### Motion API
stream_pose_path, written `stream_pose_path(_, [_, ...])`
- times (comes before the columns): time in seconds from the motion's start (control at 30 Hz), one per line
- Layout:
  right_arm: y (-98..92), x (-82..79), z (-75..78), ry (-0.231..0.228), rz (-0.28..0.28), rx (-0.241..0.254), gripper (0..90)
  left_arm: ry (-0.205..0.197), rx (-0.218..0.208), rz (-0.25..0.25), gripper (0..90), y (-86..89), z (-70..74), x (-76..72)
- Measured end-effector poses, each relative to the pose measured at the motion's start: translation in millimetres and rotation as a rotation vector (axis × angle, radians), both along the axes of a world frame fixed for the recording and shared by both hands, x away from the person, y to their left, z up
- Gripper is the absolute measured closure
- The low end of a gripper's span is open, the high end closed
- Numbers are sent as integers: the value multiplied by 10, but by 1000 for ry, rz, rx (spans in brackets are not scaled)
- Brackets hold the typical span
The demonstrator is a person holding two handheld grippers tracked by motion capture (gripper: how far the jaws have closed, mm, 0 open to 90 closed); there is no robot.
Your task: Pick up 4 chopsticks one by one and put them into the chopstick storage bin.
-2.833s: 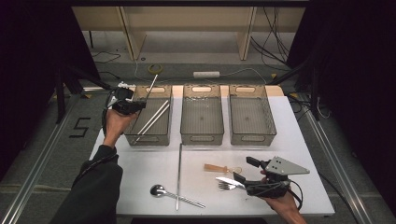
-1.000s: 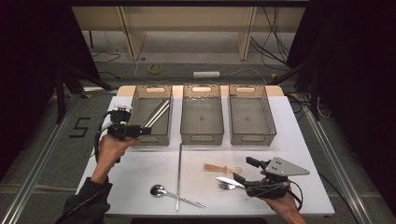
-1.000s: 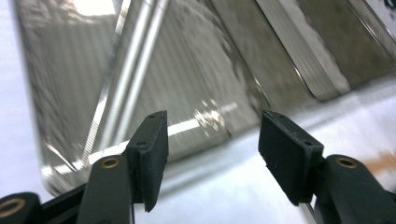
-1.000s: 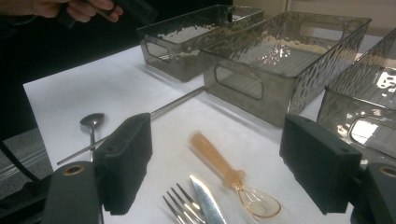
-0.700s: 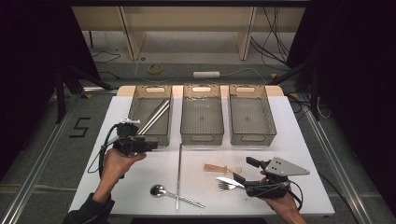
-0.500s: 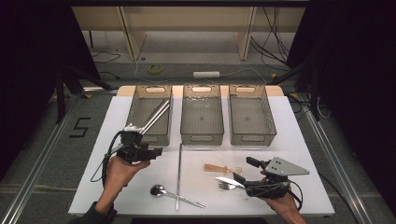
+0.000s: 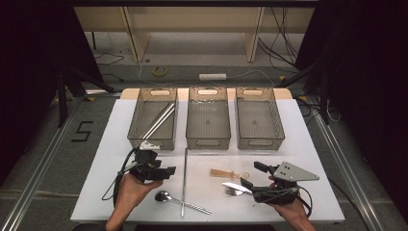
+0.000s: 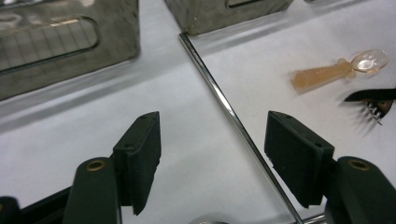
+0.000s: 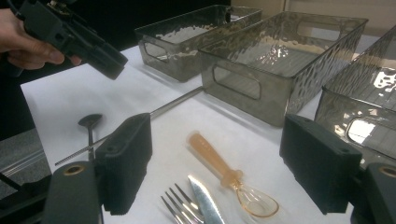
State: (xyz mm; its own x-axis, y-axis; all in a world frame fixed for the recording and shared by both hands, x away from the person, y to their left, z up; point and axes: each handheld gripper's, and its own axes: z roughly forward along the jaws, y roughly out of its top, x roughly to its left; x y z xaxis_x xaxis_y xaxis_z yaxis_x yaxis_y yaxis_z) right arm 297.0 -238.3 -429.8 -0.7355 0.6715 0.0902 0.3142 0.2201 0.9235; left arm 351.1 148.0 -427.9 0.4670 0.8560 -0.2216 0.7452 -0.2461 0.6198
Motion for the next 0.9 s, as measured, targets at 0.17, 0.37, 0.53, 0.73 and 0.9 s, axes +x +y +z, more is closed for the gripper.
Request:
stream_pose_path(0.17, [5, 1, -6, 2, 0, 1, 262, 13, -3, -8, 380, -46, -44, -54])
stream_pose_path(0.37, [4, 2, -5, 2, -1, 0, 262, 36, 1, -36, 401, -145, -121, -109])
stream_pose_path(0.53, [5, 1, -5, 3, -1, -3, 262, 48, 15, -69, 412, -243, -175, -133])
stream_pose_path(0.73, [4, 1, -5, 2, 0, -1, 262, 72, 35, -109, 434, -361, -254, -151])
stream_pose_path(0.9, [5, 2, -7, 3, 1, -2, 262, 103, 47, -140, 470, -403, -302, -147])
